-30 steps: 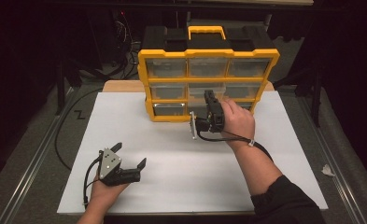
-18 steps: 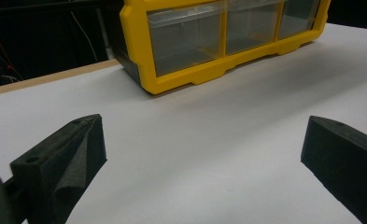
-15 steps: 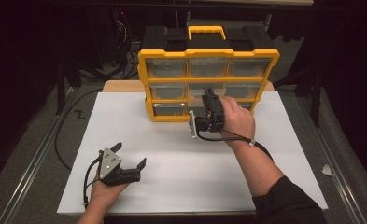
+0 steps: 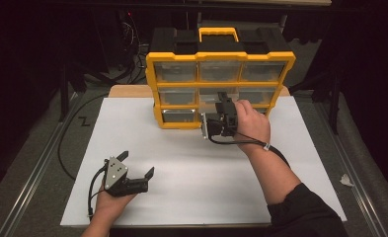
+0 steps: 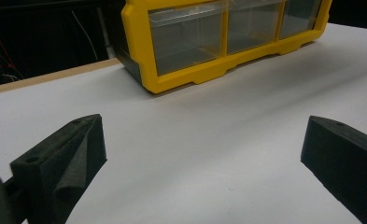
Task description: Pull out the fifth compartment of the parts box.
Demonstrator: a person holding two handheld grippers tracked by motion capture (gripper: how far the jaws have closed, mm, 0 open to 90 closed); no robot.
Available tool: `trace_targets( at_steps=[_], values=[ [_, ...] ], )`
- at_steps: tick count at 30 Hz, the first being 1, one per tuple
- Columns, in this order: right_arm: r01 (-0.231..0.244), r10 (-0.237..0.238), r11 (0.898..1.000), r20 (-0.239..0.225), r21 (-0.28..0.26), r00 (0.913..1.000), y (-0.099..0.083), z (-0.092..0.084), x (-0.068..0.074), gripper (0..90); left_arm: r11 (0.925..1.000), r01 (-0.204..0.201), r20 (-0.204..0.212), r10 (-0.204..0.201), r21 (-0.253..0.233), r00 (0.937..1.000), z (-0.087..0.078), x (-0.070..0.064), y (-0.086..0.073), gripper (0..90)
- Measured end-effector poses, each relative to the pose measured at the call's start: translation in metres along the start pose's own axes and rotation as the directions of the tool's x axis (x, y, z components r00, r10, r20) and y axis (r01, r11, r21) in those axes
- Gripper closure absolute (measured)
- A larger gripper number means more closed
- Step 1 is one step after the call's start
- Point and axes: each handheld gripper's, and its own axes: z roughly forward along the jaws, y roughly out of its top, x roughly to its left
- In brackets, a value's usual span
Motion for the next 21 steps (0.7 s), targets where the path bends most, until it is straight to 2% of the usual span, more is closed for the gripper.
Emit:
trace_targets(
  at_steps=[3,6,11,21],
  values=[
    [0.004,-0.004,1.0,0.014,-0.001,0.9999,-0.002,0.0,0.001,65.7,1.0,-0.002,0.001,0.002,-0.001,1.0,0.0,0.0,0.0,0.6],
    [0.006,-0.006,1.0,0.047,-0.006,0.9989,-0.003,-0.002,0.0,77.7,1.0,0.0,0.0,0.0,-0.001,1.0,0.0,0.0,0.0,0.6],
    [0.026,-0.026,1.0,0.05,0.004,0.9984,-0.003,-0.006,0.0,78.7,1.0,-0.002,0.0,0.002,-0.001,1.0,-0.001,0.0,0.0,0.6],
    [0.037,-0.036,0.999,0.061,-0.01,0.9975,-0.006,-0.03,0.003,79.0,1.0,0.004,-0.001,-0.004,-0.008,1.0,-0.002,0.0,0.001,0.6]
  ],
)
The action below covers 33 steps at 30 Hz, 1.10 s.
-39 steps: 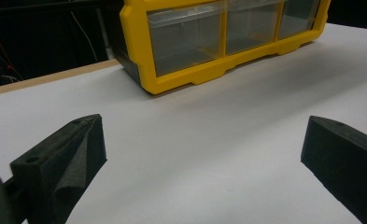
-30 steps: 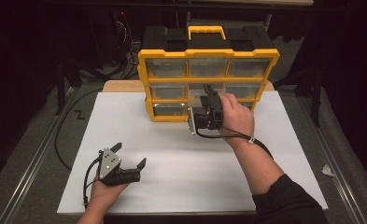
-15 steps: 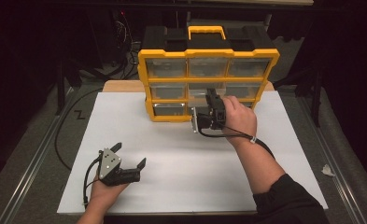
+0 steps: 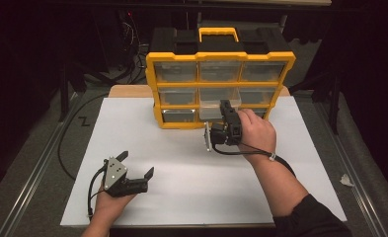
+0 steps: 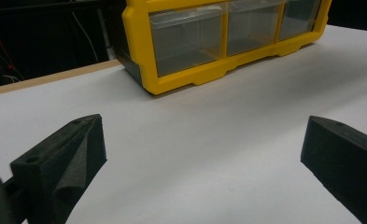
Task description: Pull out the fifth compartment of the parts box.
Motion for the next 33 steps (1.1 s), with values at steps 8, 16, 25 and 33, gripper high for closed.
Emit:
trace_targets(
  at_steps=[8,16,25,33],
  values=[
    [0.004,-0.004,1.0,0.013,-0.012,0.9999,0.001,-0.019,0.003,79.1,1.0,0.002,-0.002,-0.002,-0.003,1.0,-0.001,0.001,0.0,0.6],
    [0.001,0.0,1.0,0.02,-0.027,0.9998,0.0,-0.027,0.006,78.9,1.0,0.001,-0.001,-0.001,-0.003,1.0,0.0,0.001,0.0,0.6],
    [-0.003,0.003,0.999,0.02,-0.034,0.9998,-0.001,-0.03,0.011,78.3,1.0,0.001,-0.002,-0.001,-0.004,1.0,0.0,0.001,0.0,0.6],
    [-0.01,0.01,0.999,0.006,-0.033,0.9999,-0.002,-0.029,0.012,69.6,1.0,0.001,0.0,-0.001,-0.003,1.0,0.0,0.001,0.0,0.7]
  ],
)
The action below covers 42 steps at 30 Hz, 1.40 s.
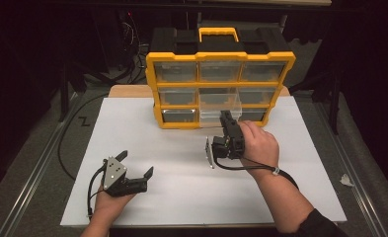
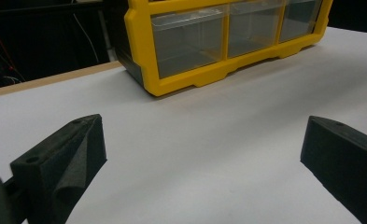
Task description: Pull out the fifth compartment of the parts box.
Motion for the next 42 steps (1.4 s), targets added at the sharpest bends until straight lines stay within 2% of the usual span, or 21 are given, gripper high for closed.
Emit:
trace_targets(
  at_steps=[7,12,17,24,28,34,42],
  values=[
    [-0.034,0.033,0.999,-0.041,-0.029,0.9986,-0.001,-0.013,0.001,59.8,1.0,-0.002,0.002,0.002,-0.001,1.0,0.0,-0.001,0.0,0.7],
    [-0.029,0.026,0.999,-0.071,-0.038,0.9972,-0.007,-0.024,0.012,54.7,1.0,-0.002,0.0,0.002,-0.004,1.0,-0.001,0.0,0.0,0.7],
    [-0.025,0.02,0.999,-0.11,-0.042,0.9938,-0.01,-0.031,0.031,51.2,1.0,-0.002,-0.001,0.002,-0.003,1.0,-0.002,0.0,0.0,0.7],
    [-0.014,0.006,0.999,-0.164,-0.049,0.9865,-0.012,-0.041,0.067,48.9,0.9999,-0.006,-0.002,0.006,-0.009,1.0,-0.002,0.0,0.0,0.8],
    [-0.007,-0.003,0.998,-0.184,-0.056,0.983,-0.014,-0.047,0.081,48.4,0.9999,-0.007,0.0,0.007,-0.011,1.0,-0.002,-0.001,0.0,0.8],
    [-0.006,-0.002,0.999,-0.2,-0.04,0.9798,-0.025,-0.054,0.092,48.0,0.9999,-0.008,0.001,0.008,-0.013,1.0,-0.002,-0.001,0.0,0.8],
    [-0.02,0.025,0.999,-0.212,0.026,0.9769,-0.057,-0.063,0.098,46.9,0.9999,-0.008,-0.003,0.008,-0.013,1.0,-0.003,0.0,0.0,0.7]
  ],
)
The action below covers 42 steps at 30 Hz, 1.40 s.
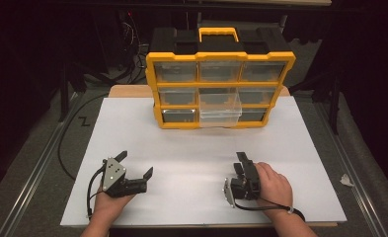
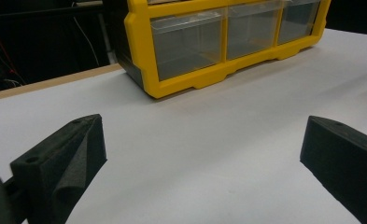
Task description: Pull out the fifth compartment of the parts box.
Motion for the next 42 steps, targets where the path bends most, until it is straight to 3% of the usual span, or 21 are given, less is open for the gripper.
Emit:
trace_targets(
  at_steps=[8,11,14,24,32,38,42],
  values=[
    [-0.037,0.036,0.999,0.013,0.018,0.9993,-0.024,-0.009,-0.005,44.7,0.9999,0.016,-0.02,-0.016,0.001,0.9997,-0.002,0.004,-0.001,0.8],
    [-0.058,0.058,0.998,0.019,0.017,0.9981,-0.025,-0.008,-0.009,43.6,0.9999,0.014,-0.022,-0.014,0.003,0.9997,-0.002,0.004,-0.001,0.8],
    [-0.047,0.047,0.999,0.012,0.008,0.9988,-0.023,-0.006,-0.009,40.5,0.9999,0.01,-0.02,-0.01,0.007,0.9997,-0.001,0.004,-0.001,0.8],
    [-0.061,0.061,0.998,-0.01,0.024,0.9981,-0.026,-0.003,-0.009,24.2,0.9999,0.004,-0.014,-0.004,0.01,0.9999,-0.001,0.003,-0.001,0.8],
    [-0.059,0.059,0.998,0.004,0.031,0.9982,-0.026,0.0,-0.008,0.9,0.9999,0.01,-0.019,-0.01,0.004,0.9998,-0.002,0.005,-0.001,0.8],
    [-0.095,0.095,0.995,0.041,0.009,0.9946,-0.024,-0.002,-0.011,0.9,1.0,0.006,-0.017,-0.006,0.007,0.9998,-0.002,0.004,-0.001,0.8],
    [-0.12,0.12,0.993,0.015,0.013,0.9927,-0.028,0.0,-0.01,0.9,0.9999,0.009,-0.021,-0.009,0.007,0.9997,-0.002,0.004,-0.001,0.8]
  ],
)
